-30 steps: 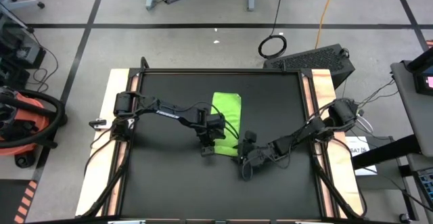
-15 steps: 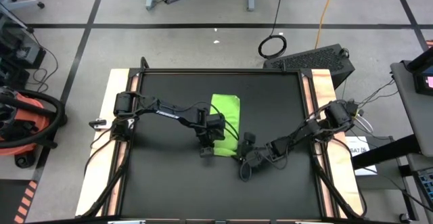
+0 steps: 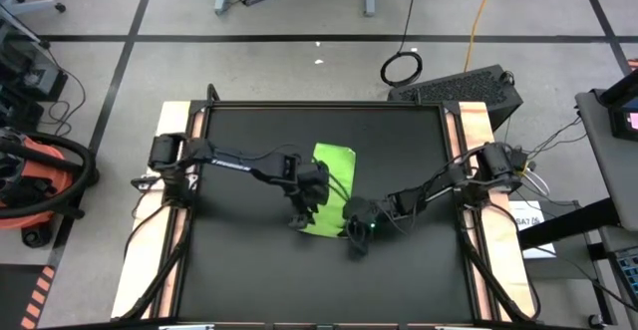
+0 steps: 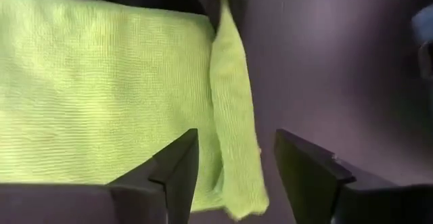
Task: Roll towel
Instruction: Roll the green microfiber towel
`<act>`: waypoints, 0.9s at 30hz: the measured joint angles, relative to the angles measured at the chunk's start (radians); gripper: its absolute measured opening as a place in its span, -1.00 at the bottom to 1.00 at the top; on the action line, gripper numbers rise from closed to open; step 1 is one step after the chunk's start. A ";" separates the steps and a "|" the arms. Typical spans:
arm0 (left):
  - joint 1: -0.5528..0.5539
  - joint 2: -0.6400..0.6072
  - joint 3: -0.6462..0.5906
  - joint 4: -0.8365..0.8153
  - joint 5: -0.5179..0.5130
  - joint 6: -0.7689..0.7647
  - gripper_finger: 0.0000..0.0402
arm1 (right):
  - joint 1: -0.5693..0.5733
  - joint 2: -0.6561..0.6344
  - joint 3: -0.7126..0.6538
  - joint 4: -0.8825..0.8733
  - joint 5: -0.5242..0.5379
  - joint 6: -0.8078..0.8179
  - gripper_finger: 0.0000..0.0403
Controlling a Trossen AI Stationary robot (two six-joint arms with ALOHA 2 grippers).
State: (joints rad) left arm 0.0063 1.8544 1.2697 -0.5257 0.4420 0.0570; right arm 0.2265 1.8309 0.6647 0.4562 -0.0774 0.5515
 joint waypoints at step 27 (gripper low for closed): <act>-0.357 -0.020 -0.253 0.275 -0.757 0.137 -0.01 | -0.133 0.000 0.000 -0.010 -0.273 0.129 -0.97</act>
State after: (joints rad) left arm -0.3509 1.8339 1.0164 -0.2508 -0.3154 0.1941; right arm 0.0936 1.8309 0.6647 0.4464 -0.3502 0.6807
